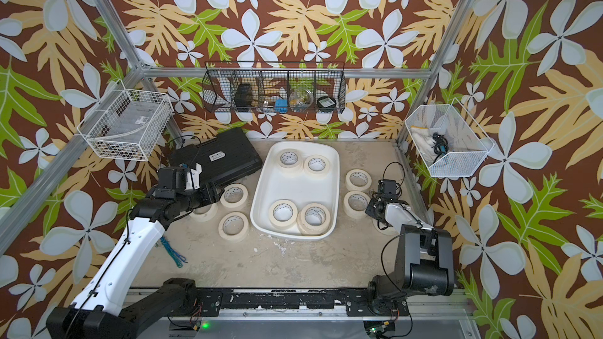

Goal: Take out the art tape in the storage box
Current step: Place the art tape at the center of the board, then pick up the art tape from the storage box.

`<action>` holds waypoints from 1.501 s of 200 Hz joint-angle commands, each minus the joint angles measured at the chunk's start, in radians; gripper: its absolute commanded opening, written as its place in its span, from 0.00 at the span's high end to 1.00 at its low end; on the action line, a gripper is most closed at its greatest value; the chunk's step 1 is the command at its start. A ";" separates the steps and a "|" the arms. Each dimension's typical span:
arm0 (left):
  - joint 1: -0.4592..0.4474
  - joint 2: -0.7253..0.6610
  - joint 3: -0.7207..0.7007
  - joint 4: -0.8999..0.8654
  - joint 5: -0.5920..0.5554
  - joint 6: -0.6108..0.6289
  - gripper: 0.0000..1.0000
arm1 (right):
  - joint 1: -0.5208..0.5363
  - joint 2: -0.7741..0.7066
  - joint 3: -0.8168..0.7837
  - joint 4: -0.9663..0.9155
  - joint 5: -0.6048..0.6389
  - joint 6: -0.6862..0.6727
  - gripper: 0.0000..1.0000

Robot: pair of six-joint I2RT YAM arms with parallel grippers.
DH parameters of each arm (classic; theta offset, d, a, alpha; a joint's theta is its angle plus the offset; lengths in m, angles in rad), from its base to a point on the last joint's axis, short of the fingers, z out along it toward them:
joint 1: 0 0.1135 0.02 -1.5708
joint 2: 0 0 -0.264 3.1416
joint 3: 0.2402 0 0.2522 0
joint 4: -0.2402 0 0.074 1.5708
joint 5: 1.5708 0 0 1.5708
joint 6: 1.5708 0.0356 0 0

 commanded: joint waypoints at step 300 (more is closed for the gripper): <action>-0.515 0.738 0.716 0.002 -0.382 -0.189 0.32 | 0.260 -0.474 0.121 -0.192 -0.315 0.038 0.52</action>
